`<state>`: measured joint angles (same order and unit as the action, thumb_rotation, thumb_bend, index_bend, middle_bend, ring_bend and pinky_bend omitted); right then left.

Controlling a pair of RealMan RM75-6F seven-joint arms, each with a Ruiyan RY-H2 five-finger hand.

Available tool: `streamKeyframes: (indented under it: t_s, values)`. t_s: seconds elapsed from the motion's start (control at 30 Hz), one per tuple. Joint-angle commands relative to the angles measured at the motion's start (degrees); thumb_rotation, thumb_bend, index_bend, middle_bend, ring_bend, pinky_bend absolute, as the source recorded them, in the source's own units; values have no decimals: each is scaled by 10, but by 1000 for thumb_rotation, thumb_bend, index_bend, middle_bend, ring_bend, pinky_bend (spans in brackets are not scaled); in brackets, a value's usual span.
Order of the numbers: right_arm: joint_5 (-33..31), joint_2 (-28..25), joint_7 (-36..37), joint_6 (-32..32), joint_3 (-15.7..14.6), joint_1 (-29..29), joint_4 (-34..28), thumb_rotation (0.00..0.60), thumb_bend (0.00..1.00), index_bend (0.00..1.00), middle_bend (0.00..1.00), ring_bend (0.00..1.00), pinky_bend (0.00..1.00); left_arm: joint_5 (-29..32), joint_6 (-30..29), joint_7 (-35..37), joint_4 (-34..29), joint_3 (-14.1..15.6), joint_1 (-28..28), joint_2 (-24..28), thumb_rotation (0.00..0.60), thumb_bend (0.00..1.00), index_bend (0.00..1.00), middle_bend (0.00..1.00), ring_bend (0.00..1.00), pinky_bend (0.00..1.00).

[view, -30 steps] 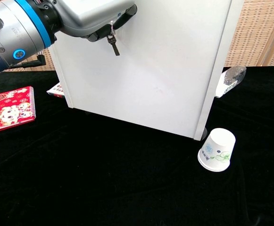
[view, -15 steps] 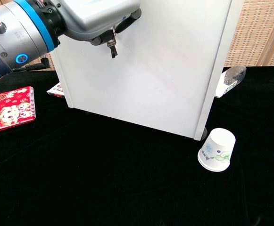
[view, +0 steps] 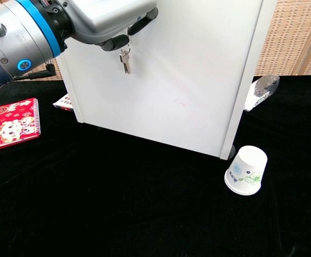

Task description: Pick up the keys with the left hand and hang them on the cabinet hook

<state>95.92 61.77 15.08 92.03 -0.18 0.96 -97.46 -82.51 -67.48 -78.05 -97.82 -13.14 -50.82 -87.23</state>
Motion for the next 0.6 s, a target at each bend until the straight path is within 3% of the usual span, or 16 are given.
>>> streamKeyframes:
  t_s: [0.03, 0.37, 0.5, 0.6]
  values:
    - [0, 0, 0, 0, 0, 0, 0, 600, 105, 0, 0, 0, 0, 0, -2, -2, -1, 1, 0, 0, 600, 314, 590, 947, 877, 791]
    - [1, 2, -5, -4, -1, 1, 1, 600, 105, 0, 0, 0, 0, -18, -58, 32, -62, 31, 47, 25, 600, 313, 582, 937, 876, 782]
    - [3, 3, -10, -2, -1, 1, 1, 600, 105, 0, 0, 0, 0, -54, -109, 60, -90, 69, 94, 51, 600, 313, 583, 910, 865, 745]
    - [3, 5, -16, -1, -1, 0, 0, 600, 105, 0, 0, 0, 0, -76, -174, 101, -104, 108, 154, 68, 600, 307, 573, 816, 798, 679]
